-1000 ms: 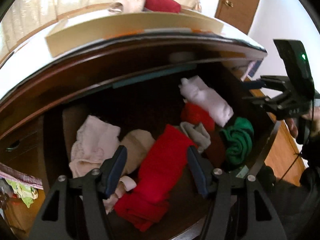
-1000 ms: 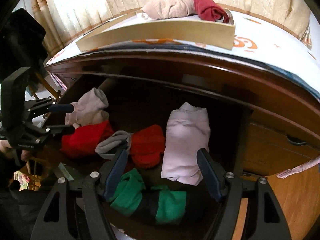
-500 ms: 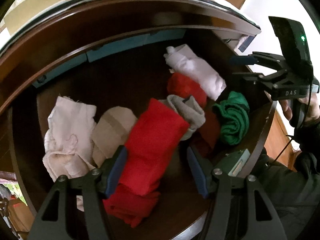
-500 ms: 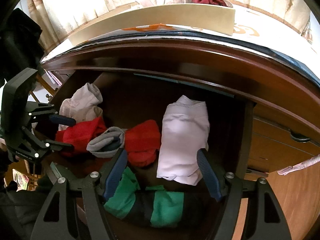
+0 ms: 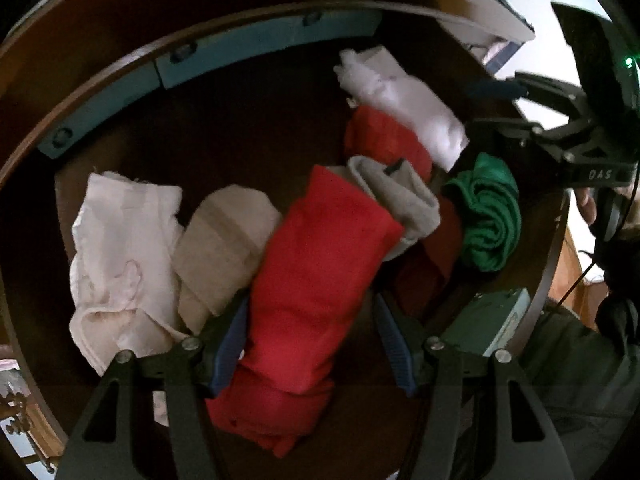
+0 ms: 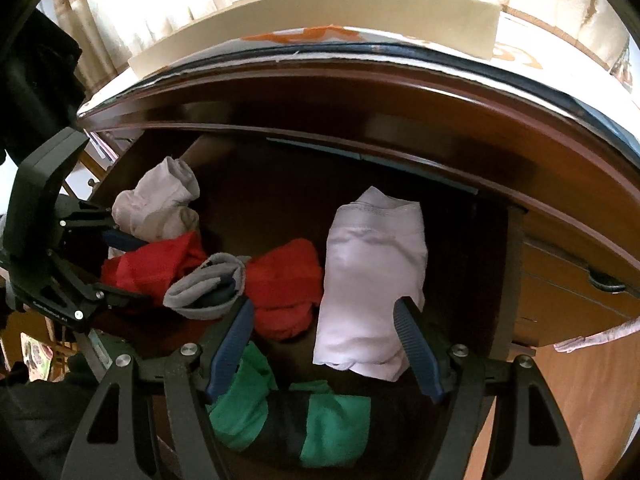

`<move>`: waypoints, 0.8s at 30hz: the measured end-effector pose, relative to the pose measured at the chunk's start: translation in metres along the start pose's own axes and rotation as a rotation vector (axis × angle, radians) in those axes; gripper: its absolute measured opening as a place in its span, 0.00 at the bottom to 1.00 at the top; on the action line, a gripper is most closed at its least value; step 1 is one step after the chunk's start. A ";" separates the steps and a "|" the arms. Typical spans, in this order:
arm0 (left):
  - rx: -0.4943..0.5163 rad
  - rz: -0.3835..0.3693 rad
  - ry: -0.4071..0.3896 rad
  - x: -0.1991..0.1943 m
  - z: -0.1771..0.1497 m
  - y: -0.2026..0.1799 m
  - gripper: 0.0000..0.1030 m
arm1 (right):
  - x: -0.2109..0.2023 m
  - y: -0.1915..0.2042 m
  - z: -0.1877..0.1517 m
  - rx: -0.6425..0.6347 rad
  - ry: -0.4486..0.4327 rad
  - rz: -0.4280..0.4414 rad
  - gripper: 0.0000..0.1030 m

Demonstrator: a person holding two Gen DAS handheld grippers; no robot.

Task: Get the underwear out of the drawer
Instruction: 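Close the left gripper on the red garment while the right gripper reaches the pale pink garment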

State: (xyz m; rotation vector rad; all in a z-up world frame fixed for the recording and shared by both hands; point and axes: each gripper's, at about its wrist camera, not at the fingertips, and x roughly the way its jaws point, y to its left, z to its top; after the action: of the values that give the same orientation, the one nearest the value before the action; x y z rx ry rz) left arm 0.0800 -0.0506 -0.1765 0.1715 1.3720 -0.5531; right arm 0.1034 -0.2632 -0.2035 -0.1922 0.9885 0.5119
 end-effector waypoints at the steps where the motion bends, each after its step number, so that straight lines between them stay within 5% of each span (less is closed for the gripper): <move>1: 0.001 -0.003 0.014 0.002 0.001 0.000 0.61 | 0.001 0.000 0.001 -0.003 0.002 -0.002 0.72; 5: -0.004 -0.019 0.042 0.008 0.007 0.002 0.60 | 0.005 -0.001 0.004 -0.004 0.016 -0.021 0.72; 9: -0.001 -0.013 0.026 0.008 0.007 0.002 0.46 | 0.012 -0.001 0.008 -0.020 0.033 -0.057 0.72; 14: 0.007 0.008 -0.035 -0.001 0.001 0.001 0.40 | 0.021 0.001 0.014 -0.047 0.069 -0.084 0.72; 24: -0.082 -0.085 -0.196 -0.028 -0.013 0.020 0.40 | 0.055 0.007 0.024 -0.141 0.228 -0.178 0.71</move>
State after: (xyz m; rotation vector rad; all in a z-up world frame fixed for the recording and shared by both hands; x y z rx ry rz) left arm 0.0753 -0.0200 -0.1565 -0.0081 1.2125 -0.5679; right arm 0.1426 -0.2298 -0.2357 -0.4688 1.1453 0.4024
